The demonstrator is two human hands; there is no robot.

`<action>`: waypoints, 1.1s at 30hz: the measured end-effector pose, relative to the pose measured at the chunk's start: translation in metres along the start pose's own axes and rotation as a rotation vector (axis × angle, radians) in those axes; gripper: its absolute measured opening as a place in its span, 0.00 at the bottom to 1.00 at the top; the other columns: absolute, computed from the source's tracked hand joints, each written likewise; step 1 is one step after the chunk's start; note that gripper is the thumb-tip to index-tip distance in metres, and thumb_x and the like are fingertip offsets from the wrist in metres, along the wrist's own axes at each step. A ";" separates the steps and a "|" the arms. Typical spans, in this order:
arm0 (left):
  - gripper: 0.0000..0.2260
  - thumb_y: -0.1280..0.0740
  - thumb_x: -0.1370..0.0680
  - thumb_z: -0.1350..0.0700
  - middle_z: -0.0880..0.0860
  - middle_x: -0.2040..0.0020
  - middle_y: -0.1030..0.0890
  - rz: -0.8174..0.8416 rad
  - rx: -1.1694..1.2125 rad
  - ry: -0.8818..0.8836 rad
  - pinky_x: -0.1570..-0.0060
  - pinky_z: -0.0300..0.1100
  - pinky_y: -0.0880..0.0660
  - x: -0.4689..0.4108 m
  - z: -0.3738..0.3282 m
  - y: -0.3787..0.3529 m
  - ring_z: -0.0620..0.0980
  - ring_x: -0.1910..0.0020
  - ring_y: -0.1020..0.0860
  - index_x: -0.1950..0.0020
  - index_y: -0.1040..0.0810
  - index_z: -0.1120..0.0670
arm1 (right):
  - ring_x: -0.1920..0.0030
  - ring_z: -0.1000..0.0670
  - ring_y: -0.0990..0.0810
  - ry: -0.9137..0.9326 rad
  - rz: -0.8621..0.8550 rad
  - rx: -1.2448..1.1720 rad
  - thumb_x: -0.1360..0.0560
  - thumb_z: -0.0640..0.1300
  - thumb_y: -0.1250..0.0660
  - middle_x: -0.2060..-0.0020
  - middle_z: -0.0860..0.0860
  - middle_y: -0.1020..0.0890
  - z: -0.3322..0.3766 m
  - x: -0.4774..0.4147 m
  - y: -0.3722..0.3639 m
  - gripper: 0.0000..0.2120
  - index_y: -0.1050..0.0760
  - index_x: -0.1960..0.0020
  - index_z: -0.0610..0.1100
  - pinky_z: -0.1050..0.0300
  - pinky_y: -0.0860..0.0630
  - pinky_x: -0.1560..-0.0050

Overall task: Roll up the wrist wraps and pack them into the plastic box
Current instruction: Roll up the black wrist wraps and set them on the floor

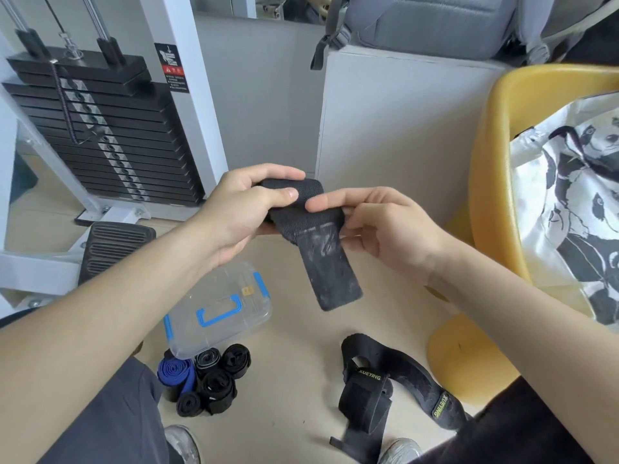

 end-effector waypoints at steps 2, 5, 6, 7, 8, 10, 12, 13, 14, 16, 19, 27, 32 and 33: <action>0.13 0.34 0.16 0.64 0.54 0.50 0.11 0.026 0.041 0.021 0.60 0.47 0.15 0.003 0.001 -0.005 0.50 0.53 0.12 0.43 0.10 0.54 | 0.46 0.48 0.11 0.050 0.067 -0.049 0.21 0.26 0.45 0.47 0.44 0.10 0.006 0.002 -0.002 0.26 0.17 0.35 0.43 0.55 0.15 0.45; 0.19 0.41 0.15 0.55 0.57 0.46 0.11 0.099 0.083 0.097 0.50 0.60 0.13 0.007 0.008 -0.014 0.58 0.45 0.12 0.42 0.10 0.57 | 0.46 0.48 0.10 0.149 -0.038 0.057 0.16 0.34 0.31 0.47 0.48 0.10 0.016 0.006 0.006 0.14 0.13 0.48 0.52 0.60 0.16 0.50; 0.21 0.43 0.15 0.53 0.59 0.43 0.11 0.136 0.056 0.106 0.47 0.62 0.14 0.008 0.010 -0.018 0.61 0.42 0.12 0.39 0.12 0.58 | 0.51 0.48 0.09 0.190 -0.124 0.133 0.17 0.38 0.27 0.50 0.46 0.09 0.020 0.007 0.011 0.10 0.14 0.52 0.51 0.61 0.17 0.54; 0.21 0.43 0.16 0.52 0.60 0.41 0.12 0.175 0.012 0.095 0.45 0.62 0.14 0.010 0.010 -0.022 0.61 0.40 0.13 0.38 0.12 0.58 | 0.58 0.49 0.10 0.243 -0.217 0.264 0.19 0.41 0.24 0.57 0.46 0.10 0.025 0.010 0.018 0.09 0.15 0.56 0.50 0.61 0.18 0.59; 0.20 0.41 0.18 0.52 0.61 0.42 0.12 0.212 -0.042 0.066 0.45 0.61 0.14 0.012 0.009 -0.026 0.60 0.40 0.13 0.39 0.12 0.57 | 0.66 0.48 0.14 0.298 -0.299 0.450 0.20 0.44 0.22 0.64 0.46 0.11 0.030 0.012 0.022 0.10 0.16 0.60 0.50 0.56 0.20 0.64; 0.16 0.36 0.22 0.53 0.61 0.43 0.12 0.262 -0.140 -0.008 0.46 0.58 0.14 0.015 0.007 -0.031 0.58 0.41 0.12 0.42 0.11 0.54 | 0.70 0.42 0.21 0.345 -0.407 0.746 0.21 0.48 0.21 0.70 0.46 0.17 0.036 0.015 0.024 0.14 0.18 0.63 0.45 0.47 0.24 0.66; 0.14 0.30 0.23 0.53 0.60 0.44 0.12 0.291 -0.155 -0.045 0.46 0.58 0.13 0.017 0.006 -0.034 0.58 0.42 0.12 0.41 0.11 0.54 | 0.68 0.46 0.26 0.376 -0.496 0.781 0.21 0.49 0.22 0.69 0.50 0.23 0.038 0.017 0.027 0.20 0.25 0.66 0.43 0.52 0.29 0.64; 0.13 0.27 0.23 0.53 0.60 0.44 0.11 0.292 -0.145 -0.059 0.46 0.58 0.13 0.017 0.005 -0.034 0.58 0.42 0.12 0.41 0.12 0.55 | 0.66 0.49 0.27 0.393 -0.537 0.779 0.20 0.50 0.23 0.66 0.50 0.25 0.041 0.019 0.027 0.21 0.28 0.65 0.45 0.57 0.32 0.63; 0.11 0.25 0.21 0.55 0.59 0.45 0.11 0.278 -0.146 -0.080 0.47 0.58 0.13 0.018 0.003 -0.034 0.58 0.43 0.11 0.40 0.12 0.55 | 0.63 0.50 0.27 0.396 -0.554 0.782 0.18 0.49 0.26 0.64 0.49 0.25 0.041 0.018 0.026 0.19 0.28 0.62 0.45 0.58 0.32 0.61; 0.07 0.25 0.17 0.58 0.57 0.46 0.10 0.224 -0.172 -0.124 0.48 0.58 0.13 0.019 0.000 -0.034 0.56 0.46 0.11 0.39 0.13 0.54 | 0.56 0.45 0.23 0.363 -0.530 0.768 0.15 0.49 0.32 0.58 0.44 0.22 0.034 0.013 0.019 0.13 0.26 0.52 0.40 0.52 0.28 0.55; 0.12 0.25 0.18 0.60 0.52 0.44 0.11 0.181 -0.226 -0.159 0.51 0.54 0.12 0.020 -0.002 -0.036 0.52 0.44 0.11 0.34 0.15 0.52 | 0.52 0.43 0.20 0.207 -0.509 0.662 0.12 0.51 0.38 0.54 0.47 0.19 0.011 0.005 0.017 0.15 0.29 0.46 0.38 0.45 0.23 0.50; 0.23 0.27 0.27 0.52 0.50 0.40 0.16 0.063 -0.294 -0.106 0.49 0.60 0.13 0.021 -0.007 -0.022 0.55 0.43 0.14 0.32 0.21 0.43 | 0.45 0.44 0.10 0.104 -0.160 0.113 0.12 0.50 0.35 0.41 0.47 0.13 -0.013 -0.007 -0.012 0.11 0.25 0.32 0.48 0.40 0.12 0.53; 0.13 0.36 0.12 0.45 0.54 0.43 0.13 -0.083 0.052 0.056 0.48 0.61 0.13 0.017 0.007 -0.013 0.58 0.44 0.12 0.36 0.19 0.52 | 0.46 0.46 0.11 0.297 -0.276 0.256 0.13 0.49 0.33 0.44 0.47 0.15 0.002 -0.007 -0.004 0.03 0.24 0.41 0.52 0.41 0.12 0.57; 0.15 0.38 0.11 0.45 0.55 0.44 0.12 -0.036 0.075 0.103 0.46 0.60 0.13 0.016 0.012 -0.018 0.57 0.45 0.11 0.36 0.18 0.54 | 0.47 0.47 0.12 0.351 -0.312 0.330 0.14 0.50 0.33 0.45 0.47 0.15 0.007 -0.006 -0.004 0.03 0.23 0.41 0.53 0.42 0.12 0.56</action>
Point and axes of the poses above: each hand's wrist, its own x-axis away from the middle knuckle, its own y-axis out of the back of the hand, z = x × y, the point moved 9 cm from there along -x, towards the middle knuckle
